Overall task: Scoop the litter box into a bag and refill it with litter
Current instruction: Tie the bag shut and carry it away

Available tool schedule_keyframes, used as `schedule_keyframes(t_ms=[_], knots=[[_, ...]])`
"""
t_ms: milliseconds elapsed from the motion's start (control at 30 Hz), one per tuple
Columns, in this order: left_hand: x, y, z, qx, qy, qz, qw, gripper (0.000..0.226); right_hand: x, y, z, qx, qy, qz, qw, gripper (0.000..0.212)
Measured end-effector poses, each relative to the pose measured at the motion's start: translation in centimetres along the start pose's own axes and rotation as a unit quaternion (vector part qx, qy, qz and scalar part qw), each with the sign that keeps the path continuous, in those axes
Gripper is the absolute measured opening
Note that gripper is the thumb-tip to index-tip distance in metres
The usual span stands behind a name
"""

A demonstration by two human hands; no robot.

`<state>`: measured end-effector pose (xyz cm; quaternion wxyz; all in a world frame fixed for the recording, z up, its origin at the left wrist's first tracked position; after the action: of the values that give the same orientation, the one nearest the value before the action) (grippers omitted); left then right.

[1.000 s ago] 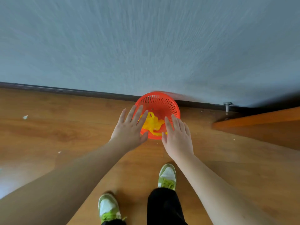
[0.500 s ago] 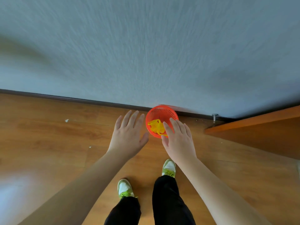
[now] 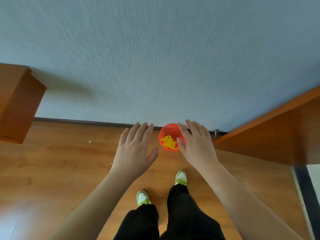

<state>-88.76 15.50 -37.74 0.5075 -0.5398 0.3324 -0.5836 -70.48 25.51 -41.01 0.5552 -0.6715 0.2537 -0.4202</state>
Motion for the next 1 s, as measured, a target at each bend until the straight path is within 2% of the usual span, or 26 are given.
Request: schedule_keyframes(t_ms=[233, 433, 533, 733, 867, 1000], knots=[[3.1, -3.7, 2.9, -0.032, 0.043, 0.022, 0.998, 0.065, 7.8, -6.1, -2.1, -0.003, 0.028, 0.024, 0.999, 0.054], [4.9, -6.3, 5.7, -0.053, 0.099, 0.032, 0.993, 0.065, 13.6, -8.4, -0.7, -0.022, 0.097, 0.050, 0.994, 0.050], [5.7, -7.6, 8.3, -0.073, 0.130, 0.039, 0.988, 0.060, 16.7, -9.3, 1.0, -0.032, 0.134, 0.058, 0.989, 0.059], [8.0, -9.7, 16.4, -0.084, 0.232, 0.088, 0.965, 0.055, 22.8, -10.1, 5.5, -0.047, 0.218, 0.083, 0.971, 0.054], [9.5, -8.8, 23.7, -0.074, 0.285, 0.063, 0.954, 0.061, 28.6, -9.1, 9.4, -0.051, 0.280, 0.109, 0.952, 0.043], [11.7, -5.9, 31.8, -0.089, 0.346, 0.028, 0.933, 0.070, 36.2, -7.6, 13.4, -0.070, 0.344, 0.110, 0.930, 0.048]])
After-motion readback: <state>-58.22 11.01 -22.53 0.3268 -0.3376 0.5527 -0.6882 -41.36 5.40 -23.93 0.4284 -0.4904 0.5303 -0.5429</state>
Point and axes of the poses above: each hand's wrist, its own x-axis away from the middle knuckle, its own y-axis out of the palm, z = x × y, the point moved 2 cm from there along -x, towards the middle knuckle, and after that the axes turned 12 degrees about -z, right-handed, at the moved point
